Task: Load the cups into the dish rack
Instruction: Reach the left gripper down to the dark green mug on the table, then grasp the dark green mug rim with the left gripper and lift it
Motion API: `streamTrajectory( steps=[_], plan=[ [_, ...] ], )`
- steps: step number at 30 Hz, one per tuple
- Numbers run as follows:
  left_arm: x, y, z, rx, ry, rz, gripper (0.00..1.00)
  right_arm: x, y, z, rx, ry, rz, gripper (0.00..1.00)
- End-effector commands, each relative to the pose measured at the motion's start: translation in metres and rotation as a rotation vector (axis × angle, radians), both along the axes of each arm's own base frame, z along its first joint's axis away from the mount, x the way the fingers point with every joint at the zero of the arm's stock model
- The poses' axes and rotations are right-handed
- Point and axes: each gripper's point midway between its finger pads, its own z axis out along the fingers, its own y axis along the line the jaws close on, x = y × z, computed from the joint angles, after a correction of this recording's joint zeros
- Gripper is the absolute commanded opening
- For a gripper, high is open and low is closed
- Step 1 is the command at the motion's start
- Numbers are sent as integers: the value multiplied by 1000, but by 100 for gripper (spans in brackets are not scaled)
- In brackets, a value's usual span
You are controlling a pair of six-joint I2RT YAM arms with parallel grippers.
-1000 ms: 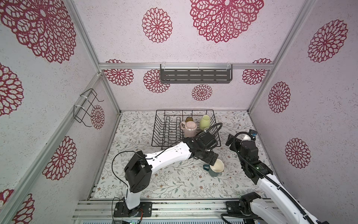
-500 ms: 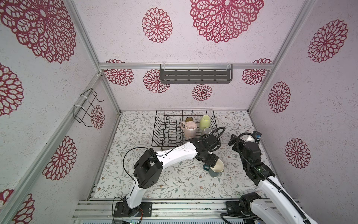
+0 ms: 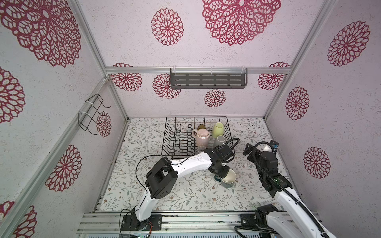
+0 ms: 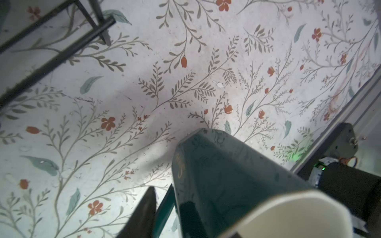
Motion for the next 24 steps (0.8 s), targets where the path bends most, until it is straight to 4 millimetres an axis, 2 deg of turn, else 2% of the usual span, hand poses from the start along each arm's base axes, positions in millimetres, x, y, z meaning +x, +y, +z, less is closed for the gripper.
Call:
streamTrajectory(
  steps=[1,3,5,7,12,15,19,22,24],
  plan=[
    [2,2,21,-56,-23,2,23,2,-1,8,31,-34,-10,99],
    [2,8,37,-81,-37,6,14,2,0,8,49,-40,-9,99],
    [2,15,61,-132,-72,15,7,3,2,9,60,-52,5,99],
    [2,20,74,-185,-79,29,1,3,4,10,56,-57,14,99],
    [9,44,107,-305,-75,99,0,7,14,10,81,-70,65,99],
    [14,60,129,-395,-97,129,0,11,38,22,93,-129,206,99],
    [26,92,155,-518,-77,198,0,10,86,49,170,-227,479,98],
    [29,109,174,-669,-9,200,0,-7,132,79,205,-322,770,98],
    [32,122,182,-714,22,215,0,-20,149,91,168,-389,880,98]
  ],
)
